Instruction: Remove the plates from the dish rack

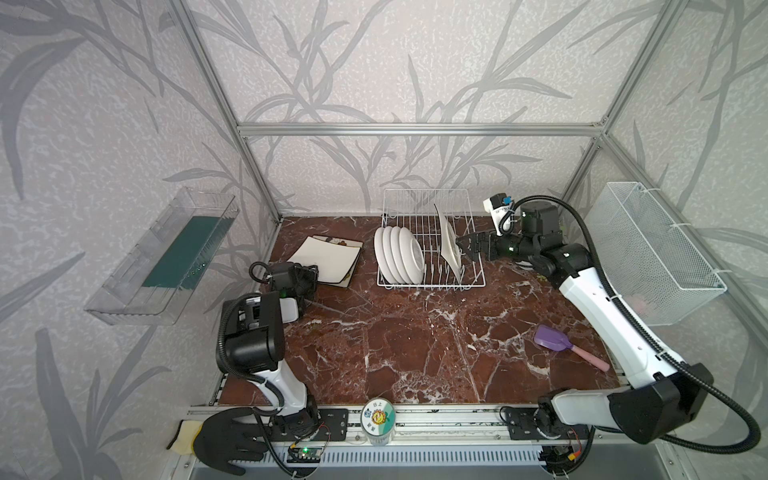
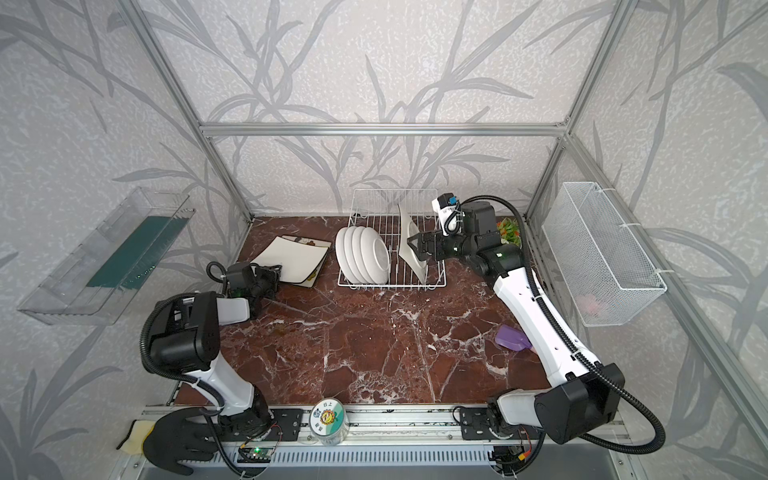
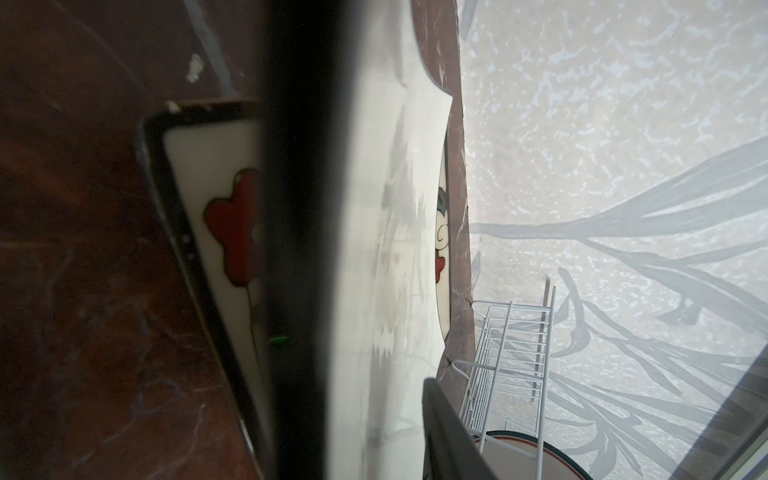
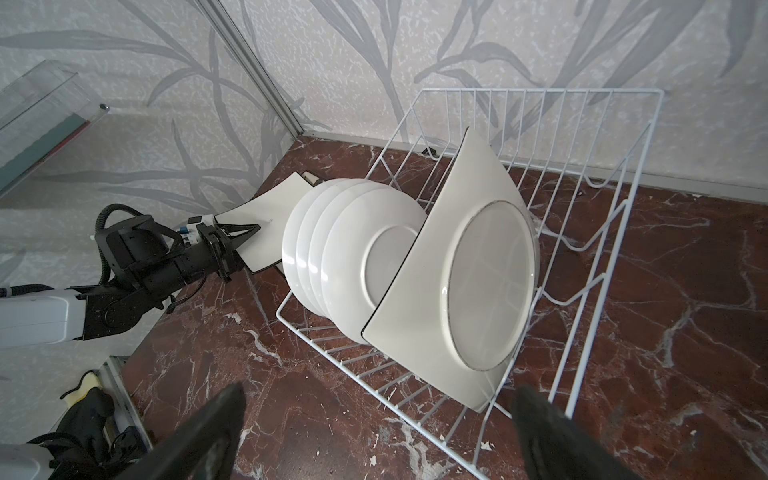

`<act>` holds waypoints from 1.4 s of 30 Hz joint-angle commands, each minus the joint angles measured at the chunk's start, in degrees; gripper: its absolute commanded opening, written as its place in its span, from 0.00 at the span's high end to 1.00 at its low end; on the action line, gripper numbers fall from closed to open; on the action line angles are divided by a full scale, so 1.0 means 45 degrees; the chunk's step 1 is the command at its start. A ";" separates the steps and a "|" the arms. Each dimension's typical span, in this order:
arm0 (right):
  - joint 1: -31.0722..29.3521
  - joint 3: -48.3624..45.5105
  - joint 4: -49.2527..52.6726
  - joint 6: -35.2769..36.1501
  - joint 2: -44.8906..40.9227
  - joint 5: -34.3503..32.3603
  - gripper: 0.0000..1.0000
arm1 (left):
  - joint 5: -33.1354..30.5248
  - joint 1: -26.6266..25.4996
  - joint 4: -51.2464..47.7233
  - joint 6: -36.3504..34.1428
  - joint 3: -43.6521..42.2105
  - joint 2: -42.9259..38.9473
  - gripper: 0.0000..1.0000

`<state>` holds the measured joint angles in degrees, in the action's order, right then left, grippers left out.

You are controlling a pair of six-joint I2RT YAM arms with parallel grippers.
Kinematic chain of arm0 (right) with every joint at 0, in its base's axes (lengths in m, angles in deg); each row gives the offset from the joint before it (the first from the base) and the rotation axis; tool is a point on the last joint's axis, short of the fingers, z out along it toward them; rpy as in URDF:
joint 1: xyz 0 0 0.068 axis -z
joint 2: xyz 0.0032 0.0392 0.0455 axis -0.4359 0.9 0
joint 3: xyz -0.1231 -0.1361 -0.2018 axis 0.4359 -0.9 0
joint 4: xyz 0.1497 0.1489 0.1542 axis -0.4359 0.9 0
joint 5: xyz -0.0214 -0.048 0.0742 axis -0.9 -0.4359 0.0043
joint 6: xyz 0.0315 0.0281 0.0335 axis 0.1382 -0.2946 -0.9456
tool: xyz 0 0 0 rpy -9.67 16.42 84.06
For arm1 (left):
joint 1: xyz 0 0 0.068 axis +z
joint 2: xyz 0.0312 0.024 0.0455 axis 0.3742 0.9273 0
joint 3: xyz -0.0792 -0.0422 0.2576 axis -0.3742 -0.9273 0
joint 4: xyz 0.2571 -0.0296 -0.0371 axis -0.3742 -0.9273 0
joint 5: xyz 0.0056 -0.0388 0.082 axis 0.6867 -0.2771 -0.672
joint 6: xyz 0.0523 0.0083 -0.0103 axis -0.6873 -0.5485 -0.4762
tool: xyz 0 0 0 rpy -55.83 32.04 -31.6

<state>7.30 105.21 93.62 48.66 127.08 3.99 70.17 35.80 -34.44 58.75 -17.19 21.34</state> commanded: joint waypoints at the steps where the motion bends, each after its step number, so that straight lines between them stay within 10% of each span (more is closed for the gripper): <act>1: -0.0078 -0.0036 0.0248 0.0080 0.0067 0.0147 0.01 | 0.0365 0.0014 0.0440 -0.0100 0.0592 -0.0323 0.63; 42: -0.0078 0.0023 0.0310 0.0163 0.0126 0.0049 0.01 | 0.1218 0.0038 -0.3753 -0.1041 0.2911 0.0169 0.34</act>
<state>7.30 105.21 94.45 48.74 127.73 3.99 74.58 35.89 -53.19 54.71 -7.16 21.56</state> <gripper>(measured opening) 0.991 0.652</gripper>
